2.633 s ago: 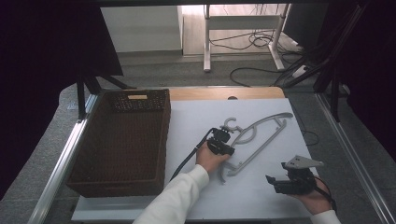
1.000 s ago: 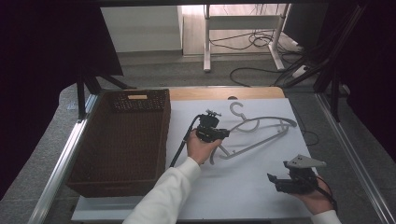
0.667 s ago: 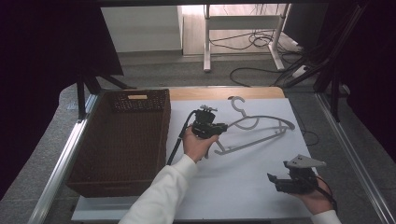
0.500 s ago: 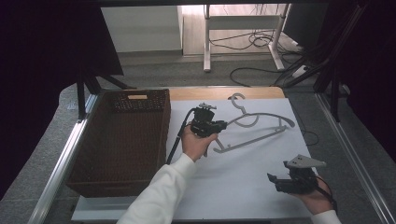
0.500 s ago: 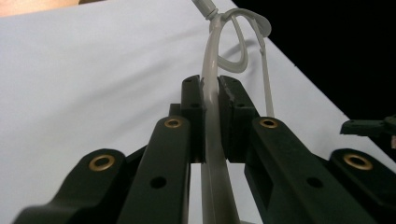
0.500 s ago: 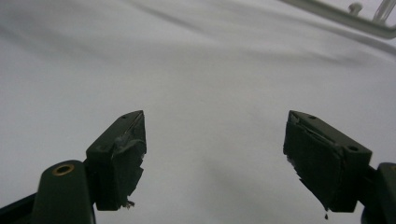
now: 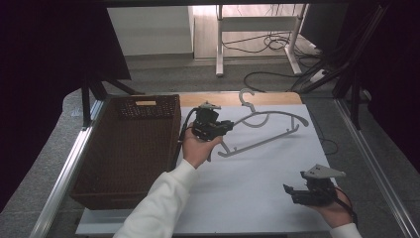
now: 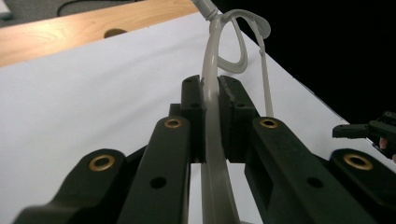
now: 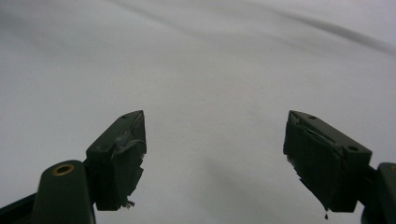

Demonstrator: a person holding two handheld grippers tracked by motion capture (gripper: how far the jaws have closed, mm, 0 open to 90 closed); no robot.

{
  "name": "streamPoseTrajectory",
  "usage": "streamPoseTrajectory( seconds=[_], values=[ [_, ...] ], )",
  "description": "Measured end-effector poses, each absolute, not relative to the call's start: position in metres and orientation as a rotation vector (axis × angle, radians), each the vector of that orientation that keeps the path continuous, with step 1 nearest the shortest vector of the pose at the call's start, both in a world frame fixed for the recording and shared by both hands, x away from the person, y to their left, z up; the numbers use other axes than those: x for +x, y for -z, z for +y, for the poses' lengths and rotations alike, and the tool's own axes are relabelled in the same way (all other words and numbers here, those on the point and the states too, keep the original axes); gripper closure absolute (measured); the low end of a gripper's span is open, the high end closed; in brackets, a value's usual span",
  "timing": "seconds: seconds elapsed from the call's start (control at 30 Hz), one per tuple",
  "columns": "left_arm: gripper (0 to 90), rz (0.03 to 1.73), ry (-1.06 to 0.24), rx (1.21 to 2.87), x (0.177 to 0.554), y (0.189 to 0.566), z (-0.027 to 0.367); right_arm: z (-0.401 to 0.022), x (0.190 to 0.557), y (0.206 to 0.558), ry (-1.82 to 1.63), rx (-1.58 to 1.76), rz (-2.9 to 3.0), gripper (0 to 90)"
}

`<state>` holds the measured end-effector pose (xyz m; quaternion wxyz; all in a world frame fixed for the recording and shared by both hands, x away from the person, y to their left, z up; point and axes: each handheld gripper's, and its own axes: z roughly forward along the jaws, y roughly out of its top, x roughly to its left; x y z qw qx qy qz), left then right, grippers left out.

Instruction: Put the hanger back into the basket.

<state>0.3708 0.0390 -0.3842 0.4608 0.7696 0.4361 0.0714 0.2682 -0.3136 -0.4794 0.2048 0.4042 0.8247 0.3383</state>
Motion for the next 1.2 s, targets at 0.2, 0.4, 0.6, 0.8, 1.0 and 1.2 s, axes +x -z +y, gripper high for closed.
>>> streamPoseTrajectory(
  seconds=[0.2, 0.4, 0.6, 0.8, 1.0, 1.2],
  values=[
    [82.3, 1.049, -0.214, 1.885, 0.359, 0.367, 0.057, -0.312, 0.268, 0.479, -0.944, 1.123, 2.303, 21.9],
    [82.3, 1.028, -0.235, 1.878, 0.347, 0.352, 0.074, -0.311, 0.268, 0.479, -0.939, 1.121, 2.306, 21.9],
    [82.3, 1.031, -0.246, 1.862, 0.338, 0.344, 0.096, -0.31, 0.269, 0.481, -0.94, 1.12, 2.31, 21.9],
    [82.3, 1.047, -0.276, 1.844, 0.328, 0.338, 0.122, -0.309, 0.269, 0.481, -0.935, 1.122, 2.312, 22.0],
    [82.3, 1.07, -0.3, 1.82, 0.319, 0.338, 0.146, -0.308, 0.269, 0.481, -0.935, 1.119, 2.315, 22.1],
    [82.3, 1.087, -0.302, 1.777, 0.309, 0.337, 0.171, -0.307, 0.27, 0.482, -0.931, 1.121, 2.32, 22.1]
  ],
)
